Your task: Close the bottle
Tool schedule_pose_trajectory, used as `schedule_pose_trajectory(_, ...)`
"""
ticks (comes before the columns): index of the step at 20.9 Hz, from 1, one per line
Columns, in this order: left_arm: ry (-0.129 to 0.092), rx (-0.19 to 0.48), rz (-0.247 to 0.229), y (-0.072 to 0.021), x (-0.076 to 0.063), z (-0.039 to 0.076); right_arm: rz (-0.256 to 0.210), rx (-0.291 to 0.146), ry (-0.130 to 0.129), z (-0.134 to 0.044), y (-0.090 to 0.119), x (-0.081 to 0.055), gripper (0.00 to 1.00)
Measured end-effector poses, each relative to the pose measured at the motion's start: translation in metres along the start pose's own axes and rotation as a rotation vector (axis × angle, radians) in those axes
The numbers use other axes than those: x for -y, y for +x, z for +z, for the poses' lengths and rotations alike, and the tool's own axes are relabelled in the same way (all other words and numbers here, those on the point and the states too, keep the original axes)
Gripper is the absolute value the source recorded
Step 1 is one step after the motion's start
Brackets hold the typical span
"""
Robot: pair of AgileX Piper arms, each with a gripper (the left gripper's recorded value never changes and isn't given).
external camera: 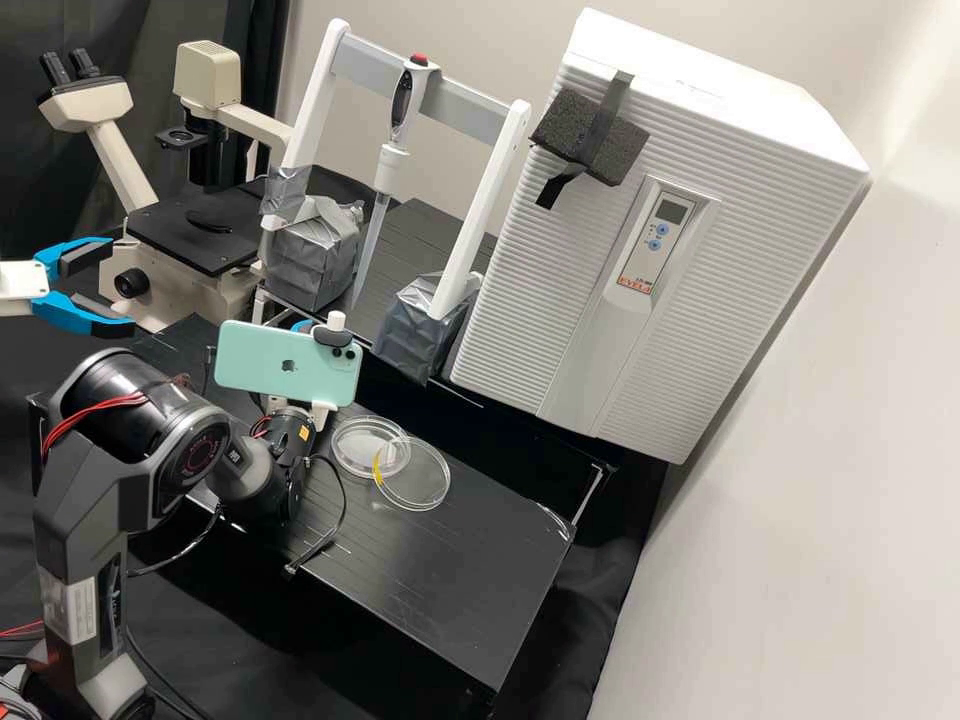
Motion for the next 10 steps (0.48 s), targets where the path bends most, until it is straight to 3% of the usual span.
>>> schedule_pose_trajectory(10, 0.0, 0.0, 0.0, 0.0, 0.0, 0.0, -0.004, 0.009, 0.008, 0.0013, -0.0024, 0.0025, 0.0)
